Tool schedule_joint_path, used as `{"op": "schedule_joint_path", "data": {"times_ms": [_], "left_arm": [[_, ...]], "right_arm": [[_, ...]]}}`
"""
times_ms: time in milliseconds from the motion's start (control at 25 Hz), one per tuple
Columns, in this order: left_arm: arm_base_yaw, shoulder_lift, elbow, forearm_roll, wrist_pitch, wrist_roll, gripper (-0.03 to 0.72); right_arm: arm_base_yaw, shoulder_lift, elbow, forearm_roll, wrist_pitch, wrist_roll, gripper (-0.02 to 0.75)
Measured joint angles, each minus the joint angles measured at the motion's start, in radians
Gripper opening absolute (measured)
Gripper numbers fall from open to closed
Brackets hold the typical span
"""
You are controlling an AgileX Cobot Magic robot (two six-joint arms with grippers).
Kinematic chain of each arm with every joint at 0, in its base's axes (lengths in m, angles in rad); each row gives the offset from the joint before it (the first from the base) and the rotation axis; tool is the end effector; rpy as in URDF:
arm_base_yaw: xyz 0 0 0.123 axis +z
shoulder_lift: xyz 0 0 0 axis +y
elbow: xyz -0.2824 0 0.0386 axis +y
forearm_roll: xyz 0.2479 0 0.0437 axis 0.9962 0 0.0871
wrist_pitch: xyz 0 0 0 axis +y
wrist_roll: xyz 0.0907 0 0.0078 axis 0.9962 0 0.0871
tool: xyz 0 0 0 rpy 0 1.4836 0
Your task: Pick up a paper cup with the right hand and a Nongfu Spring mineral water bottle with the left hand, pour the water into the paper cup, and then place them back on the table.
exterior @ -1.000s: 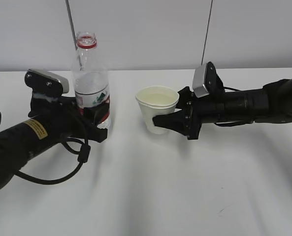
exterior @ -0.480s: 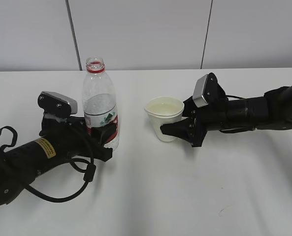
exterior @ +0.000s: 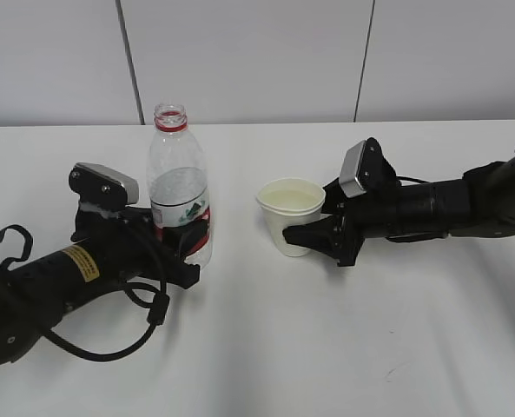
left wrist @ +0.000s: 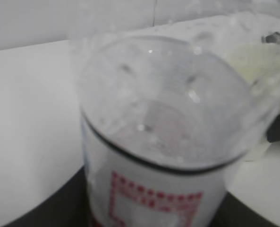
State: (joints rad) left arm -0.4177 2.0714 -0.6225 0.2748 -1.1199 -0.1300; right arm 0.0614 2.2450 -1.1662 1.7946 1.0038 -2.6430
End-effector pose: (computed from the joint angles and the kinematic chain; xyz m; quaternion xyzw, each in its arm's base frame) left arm 0.2910 -0.1535 0.0889 0.2335 0.7541 -0.2232 0.5718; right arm 0.3977 0.0995 0.0902 -0.4761 0.6685 0.2800 0.4981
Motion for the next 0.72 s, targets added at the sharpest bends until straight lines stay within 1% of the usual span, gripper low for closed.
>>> {"op": "schedule_joint_path", "data": {"times_ms": [80, 120, 240, 280, 400, 480, 720], "left_arm": [[0.0, 0.0, 0.0, 0.011, 0.0, 0.008, 0.328], [0.0, 0.0, 0.0, 0.014, 0.0, 0.013, 0.34], [0.0, 0.0, 0.0, 0.015, -0.001, 0.021, 0.412], [0.0, 0.0, 0.0, 0.015, -0.002, 0.024, 0.437], [0.0, 0.0, 0.0, 0.013, -0.012, 0.034, 0.514], [0.0, -0.001, 0.0, 0.013, -0.016, 0.05, 0.538], [0.002, -0.045, 0.036, 0.013, -0.016, 0.061, 0.554]], "right_arm": [[0.0, 0.001, 0.0, 0.002, 0.001, -0.001, 0.485], [0.0, 0.001, 0.0, 0.002, 0.001, -0.001, 0.503], [0.0, 0.001, 0.0, 0.002, 0.003, 0.016, 0.616], [0.0, 0.001, 0.0, 0.0, 0.002, 0.025, 0.641], [0.0, 0.001, -0.002, -0.038, 0.006, 0.06, 0.657], [-0.002, 0.001, -0.002, -0.073, 0.006, 0.089, 0.661], [-0.033, -0.019, -0.002, -0.197, 0.006, 0.19, 0.661]]}}
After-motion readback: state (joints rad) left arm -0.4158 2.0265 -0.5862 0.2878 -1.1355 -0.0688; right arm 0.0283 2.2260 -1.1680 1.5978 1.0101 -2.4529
